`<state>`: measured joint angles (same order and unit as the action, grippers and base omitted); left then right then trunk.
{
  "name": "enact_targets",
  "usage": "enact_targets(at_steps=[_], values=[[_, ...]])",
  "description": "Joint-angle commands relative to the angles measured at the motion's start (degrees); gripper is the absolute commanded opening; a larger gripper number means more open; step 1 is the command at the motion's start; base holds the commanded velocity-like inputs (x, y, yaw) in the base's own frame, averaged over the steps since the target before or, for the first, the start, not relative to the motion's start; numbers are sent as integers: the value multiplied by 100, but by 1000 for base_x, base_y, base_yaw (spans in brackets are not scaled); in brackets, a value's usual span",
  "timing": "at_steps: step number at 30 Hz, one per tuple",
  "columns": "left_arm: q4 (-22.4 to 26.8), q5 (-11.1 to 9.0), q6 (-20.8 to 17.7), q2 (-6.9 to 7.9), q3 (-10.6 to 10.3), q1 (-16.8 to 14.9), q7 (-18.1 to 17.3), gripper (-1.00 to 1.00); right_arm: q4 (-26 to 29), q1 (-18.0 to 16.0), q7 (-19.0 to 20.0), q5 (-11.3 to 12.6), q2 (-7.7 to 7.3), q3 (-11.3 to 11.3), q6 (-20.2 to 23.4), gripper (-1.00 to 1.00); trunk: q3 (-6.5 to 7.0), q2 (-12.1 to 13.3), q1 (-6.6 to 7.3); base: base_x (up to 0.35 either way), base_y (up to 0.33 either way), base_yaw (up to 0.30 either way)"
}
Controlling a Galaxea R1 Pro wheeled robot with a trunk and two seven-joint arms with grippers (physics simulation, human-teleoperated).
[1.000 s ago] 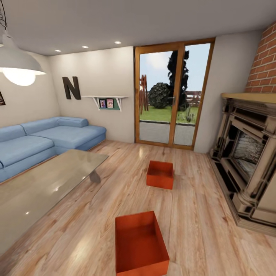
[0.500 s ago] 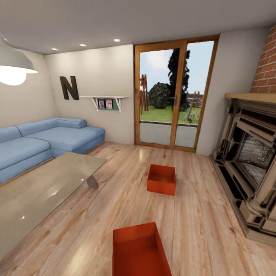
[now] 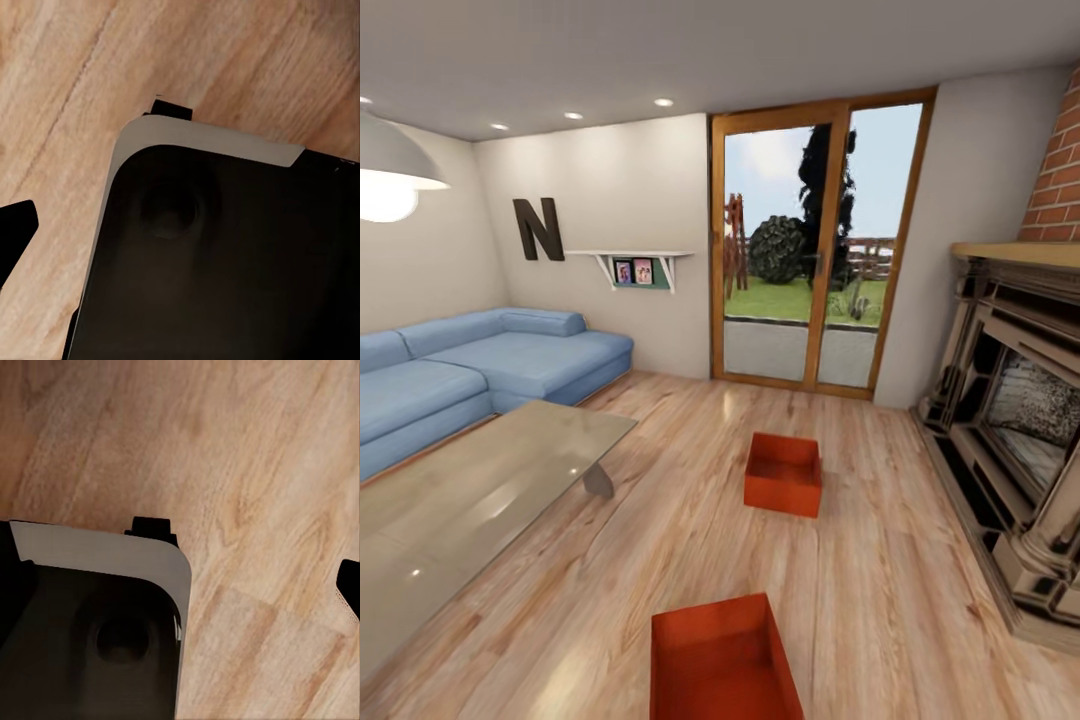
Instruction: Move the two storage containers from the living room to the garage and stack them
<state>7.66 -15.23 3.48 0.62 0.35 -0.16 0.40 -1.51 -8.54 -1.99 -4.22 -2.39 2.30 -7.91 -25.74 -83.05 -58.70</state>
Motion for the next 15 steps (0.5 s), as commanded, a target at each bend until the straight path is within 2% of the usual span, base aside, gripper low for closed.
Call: enact_targets(at_steps=[1,6,15], values=[[0,-23,13,0,1,-2,4,100,-16,-7,-21,-44,0,20,-26,100,-6,-3,-3,288,0,0],[7,-24,13,7,0,-2,4,100,-16,-7,-21,-44,-1,17,-26,100,-6,-3,-3,226,0,0],[16,-24,13,0,9,-2,11,100,-16,-7,-21,-44,-4,17,-26,100,-6,-3,-3,25,-4,0]])
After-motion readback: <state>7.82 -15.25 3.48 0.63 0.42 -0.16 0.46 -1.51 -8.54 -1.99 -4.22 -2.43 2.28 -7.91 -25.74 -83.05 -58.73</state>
